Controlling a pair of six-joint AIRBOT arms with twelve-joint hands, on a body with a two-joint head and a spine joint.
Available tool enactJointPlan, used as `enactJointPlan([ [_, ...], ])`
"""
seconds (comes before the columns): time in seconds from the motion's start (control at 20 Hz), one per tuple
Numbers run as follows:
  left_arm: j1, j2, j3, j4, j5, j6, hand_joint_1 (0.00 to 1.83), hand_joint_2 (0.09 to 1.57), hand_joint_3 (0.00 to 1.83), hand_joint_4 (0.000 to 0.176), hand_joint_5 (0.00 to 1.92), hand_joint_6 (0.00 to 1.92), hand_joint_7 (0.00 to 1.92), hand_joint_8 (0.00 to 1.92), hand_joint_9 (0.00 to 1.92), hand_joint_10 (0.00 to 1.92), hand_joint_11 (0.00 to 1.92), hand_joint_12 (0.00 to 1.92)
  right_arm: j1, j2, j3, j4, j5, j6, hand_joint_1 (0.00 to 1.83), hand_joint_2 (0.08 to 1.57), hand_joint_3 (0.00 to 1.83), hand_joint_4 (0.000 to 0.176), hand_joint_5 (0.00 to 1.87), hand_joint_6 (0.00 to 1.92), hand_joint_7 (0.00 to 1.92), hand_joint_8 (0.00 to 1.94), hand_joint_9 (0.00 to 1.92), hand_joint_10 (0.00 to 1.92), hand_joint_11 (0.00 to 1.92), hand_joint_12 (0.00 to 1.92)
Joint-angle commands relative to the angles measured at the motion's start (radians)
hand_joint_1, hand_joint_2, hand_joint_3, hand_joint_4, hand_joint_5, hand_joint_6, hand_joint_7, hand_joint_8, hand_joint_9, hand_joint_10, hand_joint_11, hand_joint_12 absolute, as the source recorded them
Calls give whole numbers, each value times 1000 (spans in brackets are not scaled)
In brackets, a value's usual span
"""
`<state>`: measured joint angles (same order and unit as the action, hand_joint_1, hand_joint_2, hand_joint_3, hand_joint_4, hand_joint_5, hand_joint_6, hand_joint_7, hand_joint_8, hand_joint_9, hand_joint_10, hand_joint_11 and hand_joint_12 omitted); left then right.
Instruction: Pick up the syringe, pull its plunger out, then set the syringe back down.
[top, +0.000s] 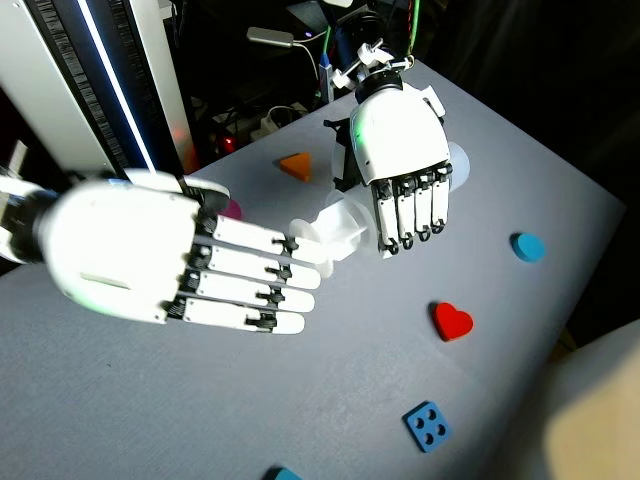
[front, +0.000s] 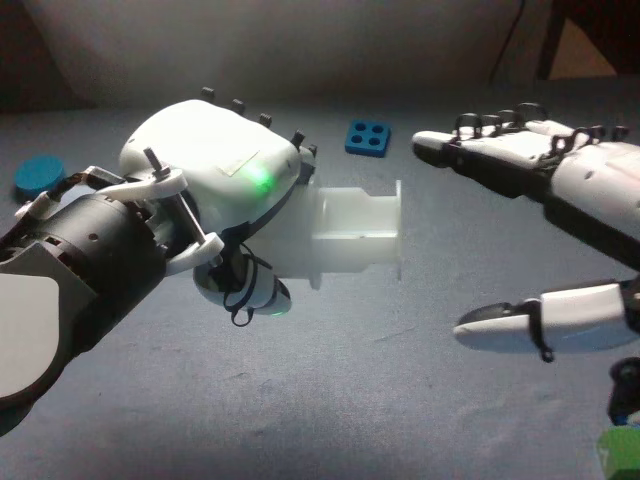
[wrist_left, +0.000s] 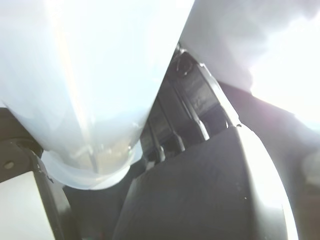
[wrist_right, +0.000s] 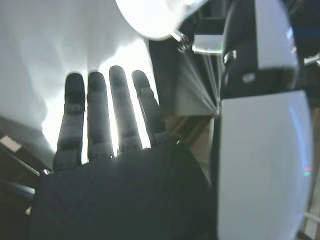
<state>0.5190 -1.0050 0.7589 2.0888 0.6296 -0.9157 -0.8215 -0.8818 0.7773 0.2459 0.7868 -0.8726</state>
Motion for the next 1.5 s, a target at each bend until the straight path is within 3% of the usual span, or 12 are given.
enactJointPlan([
  [0.0,-20,10,-5,77,60,10,1375,1112,0,0,901,941,1025,909,935,1299,887,1236,17,-10,3,10,167,-15,919,861,0,0,182,4,246,5,203,11,0,494],
  [0.1,-23,11,-9,77,58,10,1376,1127,0,0,864,1004,985,970,894,1330,884,1236,43,-36,3,69,165,-47,957,867,0,0,196,5,263,4,215,7,0,549],
  [0.25,-25,11,-13,74,53,10,1382,1095,0,0,932,870,1058,865,973,1256,886,1214,78,-67,3,134,146,-99,971,878,3,0,190,1,263,2,221,6,0,594],
  [0.45,-24,11,-13,73,44,25,1380,1108,0,0,900,919,1041,900,943,1288,875,1213,100,-108,5,187,101,-143,966,879,1,0,236,11,308,10,234,6,0,622],
  [0.6,-25,14,-11,73,36,44,1383,1099,0,0,913,898,1061,871,956,1272,873,1201,104,-129,5,189,90,-164,975,886,3,0,232,3,313,5,230,2,0,554],
  [0.75,-28,15,-9,73,31,61,1377,1127,0,0,856,999,1006,953,880,1334,862,1219,101,-159,15,198,101,-185,955,895,6,0,235,4,313,3,233,3,0,555],
  [1.0,-37,21,-7,73,24,71,1376,1125,0,0,867,1006,1001,940,884,1336,867,1230,120,-228,47,280,109,-216,935,902,7,0,247,6,320,4,242,5,0,548],
  [1.05,-41,21,-6,73,24,72,1378,1111,0,0,886,940,1035,902,950,1289,878,1209,128,-239,51,303,100,-202,918,906,7,0,249,6,321,4,244,5,0,549],
  [1.2,-46,21,-4,73,23,72,1375,1129,2,0,854,1030,981,956,899,1333,837,1215,140,-243,69,310,55,-105,921,913,4,0,264,6,329,4,259,7,0,585],
  [1.45,-52,21,-2,73,14,72,1369,1148,1,0,820,1070,942,1049,853,1368,835,1226,82,-247,170,11,144,269,935,920,2,0,303,9,361,6,296,10,0,649],
])
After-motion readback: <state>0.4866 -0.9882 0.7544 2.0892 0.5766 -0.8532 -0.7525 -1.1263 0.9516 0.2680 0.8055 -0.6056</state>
